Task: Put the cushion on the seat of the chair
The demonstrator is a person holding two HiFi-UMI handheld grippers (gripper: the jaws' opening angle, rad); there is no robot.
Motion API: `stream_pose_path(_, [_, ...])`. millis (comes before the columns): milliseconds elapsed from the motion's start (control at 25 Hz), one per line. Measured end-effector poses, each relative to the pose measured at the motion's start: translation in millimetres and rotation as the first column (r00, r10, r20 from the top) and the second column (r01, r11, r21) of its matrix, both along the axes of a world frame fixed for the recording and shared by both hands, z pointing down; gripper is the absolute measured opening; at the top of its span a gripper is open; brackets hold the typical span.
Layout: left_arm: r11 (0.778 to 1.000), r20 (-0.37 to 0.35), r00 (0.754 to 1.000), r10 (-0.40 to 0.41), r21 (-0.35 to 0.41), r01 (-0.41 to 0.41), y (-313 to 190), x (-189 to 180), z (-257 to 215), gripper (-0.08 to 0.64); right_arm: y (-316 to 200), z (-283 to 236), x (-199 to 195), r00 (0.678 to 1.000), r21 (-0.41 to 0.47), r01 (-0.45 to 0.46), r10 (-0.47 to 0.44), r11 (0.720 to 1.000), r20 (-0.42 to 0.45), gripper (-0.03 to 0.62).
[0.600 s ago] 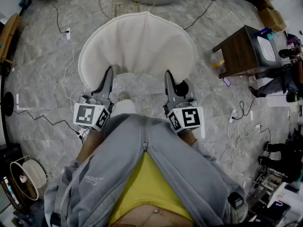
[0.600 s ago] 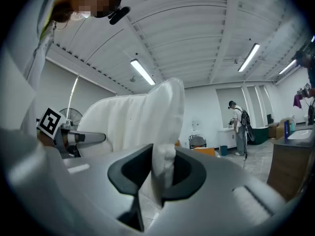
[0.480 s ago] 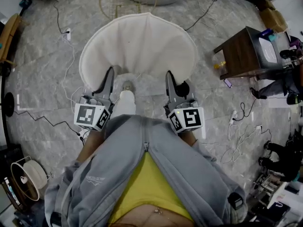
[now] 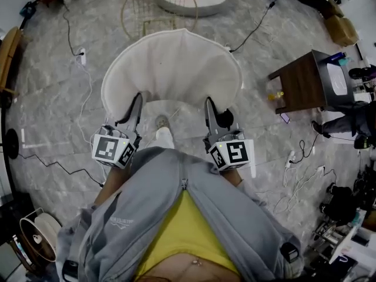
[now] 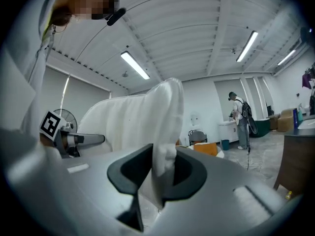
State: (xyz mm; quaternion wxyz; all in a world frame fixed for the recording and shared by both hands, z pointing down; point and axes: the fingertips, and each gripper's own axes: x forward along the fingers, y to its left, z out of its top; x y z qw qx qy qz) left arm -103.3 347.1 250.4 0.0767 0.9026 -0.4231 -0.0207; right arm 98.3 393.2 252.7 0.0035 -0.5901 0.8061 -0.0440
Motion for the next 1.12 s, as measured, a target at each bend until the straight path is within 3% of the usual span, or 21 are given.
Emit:
stream_pose_path(280, [0.999, 0.002, 0.999, 0.041, 0.027, -0.041, -121, -8, 0, 0.061, -112, -7, -8, 1.000, -0.013, -0.019, 0.018, 1.000, -0.015, 0.064])
stream_pose_path(440, [1.000, -0.023, 0.999, 0.027, -0.004, -0.027, -176, -18, 8, 0.061, -164, -1, -16, 0.999, -0.023, -0.028, 0.027, 0.999, -0.026, 0.064])
stream_pose_path(840, [0.996, -0.089, 0.995, 0.040, -0.072, -0.047, -248, -40, 29, 0.061, -236, 6, -36, 0.998, -0.100, -0.016, 0.009, 0.995, -0.068, 0.064])
stream_pose_path(1120, [0.998, -0.142, 0.990, 0.001, -0.066, -0.011, -278, -67, 34, 0.061, -278, -3, -59, 0.994, -0.105, 0.053, -0.063, 0.993, -0.092, 0.064])
